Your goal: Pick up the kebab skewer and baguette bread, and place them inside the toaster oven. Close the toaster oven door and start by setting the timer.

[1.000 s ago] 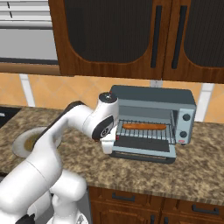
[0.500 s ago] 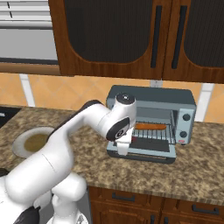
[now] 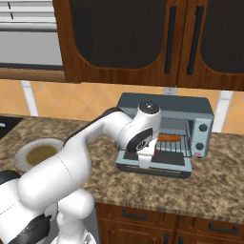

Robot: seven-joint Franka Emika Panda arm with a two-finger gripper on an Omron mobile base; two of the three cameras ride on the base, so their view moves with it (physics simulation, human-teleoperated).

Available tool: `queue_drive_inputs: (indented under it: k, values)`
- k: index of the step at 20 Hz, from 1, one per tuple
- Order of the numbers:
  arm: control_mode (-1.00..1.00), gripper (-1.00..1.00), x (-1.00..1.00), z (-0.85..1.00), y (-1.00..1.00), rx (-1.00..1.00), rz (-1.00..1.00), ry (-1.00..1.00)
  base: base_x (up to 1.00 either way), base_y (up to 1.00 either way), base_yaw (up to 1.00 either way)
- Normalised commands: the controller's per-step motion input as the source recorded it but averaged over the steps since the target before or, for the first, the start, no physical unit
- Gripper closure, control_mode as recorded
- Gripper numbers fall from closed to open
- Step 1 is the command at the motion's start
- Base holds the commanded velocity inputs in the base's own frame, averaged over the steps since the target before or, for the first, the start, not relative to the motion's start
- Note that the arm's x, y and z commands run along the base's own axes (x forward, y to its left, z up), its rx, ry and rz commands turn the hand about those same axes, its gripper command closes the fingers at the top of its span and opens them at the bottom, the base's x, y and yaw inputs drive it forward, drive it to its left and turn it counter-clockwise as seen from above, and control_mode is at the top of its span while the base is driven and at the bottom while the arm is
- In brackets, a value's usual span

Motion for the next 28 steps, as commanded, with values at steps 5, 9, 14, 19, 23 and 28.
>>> queue_drive_inputs:
  k: [5,9,14,19,23,28]
  values:
    - [-1.0,1.0,0.27,0.0,-0.03,0.0,0.0,-0.07,0.0,0.0,0.0]
    - [-1.0,1.0,0.33,0.0,0.0,0.0,0.0,-0.1,0.0,0.0,0.0]
    - [-1.0,1.0,0.45,0.0,0.0,0.0,0.0,-0.07,0.0,0.0,0.0]
    - [-1.0,1.0,0.41,-0.07,0.0,0.0,0.0,-0.01,0.0,0.0,0.0]
    - [-1.0,1.0,0.21,-0.22,0.0,0.0,0.0,-0.01,0.0,0.0,0.0]
    - [-1.0,1.0,0.14,-0.17,0.0,0.0,0.0,0.0,0.0,0.0,0.0]
